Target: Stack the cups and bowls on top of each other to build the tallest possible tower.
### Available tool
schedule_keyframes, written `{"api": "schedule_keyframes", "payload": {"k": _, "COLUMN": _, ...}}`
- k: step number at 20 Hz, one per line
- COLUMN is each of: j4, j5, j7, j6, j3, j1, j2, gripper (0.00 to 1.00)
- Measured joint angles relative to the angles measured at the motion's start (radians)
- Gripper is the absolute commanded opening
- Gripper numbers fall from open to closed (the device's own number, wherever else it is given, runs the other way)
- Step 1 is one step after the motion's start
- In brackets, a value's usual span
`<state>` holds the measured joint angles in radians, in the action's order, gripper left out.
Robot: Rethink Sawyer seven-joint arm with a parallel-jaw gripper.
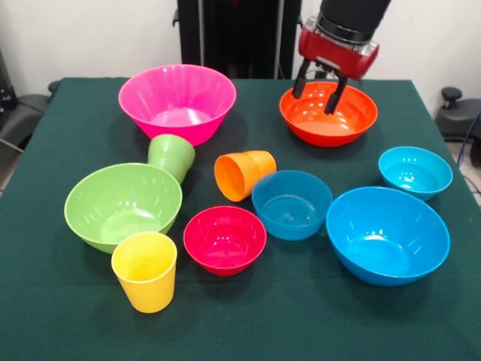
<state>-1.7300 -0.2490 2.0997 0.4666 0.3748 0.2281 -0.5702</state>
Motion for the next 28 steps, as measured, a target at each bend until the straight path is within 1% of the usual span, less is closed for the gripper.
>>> {"api": "schedule_keyframes", "payload": {"k": 6, "j4": -0.021, "j5": 0.0, "j7": 0.0, "j6": 0.008, "j3": 0.001, "j1": -0.033, "j2": -0.033, "gripper": 1.0}}
{"api": "schedule_keyframes", "payload": {"k": 10, "j4": -0.045, "j5": 0.004, "j7": 0.0, "j6": 0.008, "j3": 0.001, "j1": -0.086, "j2": -0.056, "gripper": 1.0}}
{"api": "schedule_keyframes", "payload": {"k": 14, "j4": -0.059, "j5": 0.051, "j7": 0.0, "j6": -0.018, "j3": -0.005, "j1": -0.188, "j2": -0.058, "gripper": 1.0}}
{"api": "schedule_keyframes", "payload": {"k": 16, "j4": -0.059, "j5": 0.066, "j7": 0.0, "j6": -0.034, "j3": -0.006, "j1": -0.213, "j2": -0.052, "gripper": 1.0}}
{"api": "schedule_keyframes", "payload": {"k": 17, "j4": -0.059, "j5": 0.083, "j7": 0.0, "j6": -0.053, "j3": -0.008, "j1": -0.239, "j2": -0.044, "gripper": 1.0}}
{"api": "schedule_keyframes", "payload": {"k": 19, "j4": -0.059, "j5": 0.106, "j7": 0.0, "j6": -0.083, "j3": -0.011, "j1": -0.27, "j2": -0.031, "gripper": 1.0}}
{"api": "schedule_keyframes", "payload": {"k": 23, "j4": -0.059, "j5": 0.138, "j7": 0.0, "j6": -0.123, "j3": -0.017, "j1": -0.3, "j2": -0.01, "gripper": 1.0}}
{"api": "schedule_keyframes", "payload": {"k": 28, "j4": -0.06, "j5": 0.169, "j7": 0.0, "j6": -0.146, "j3": -0.031, "j1": -0.304, "j2": 0.001, "gripper": 1.0}}
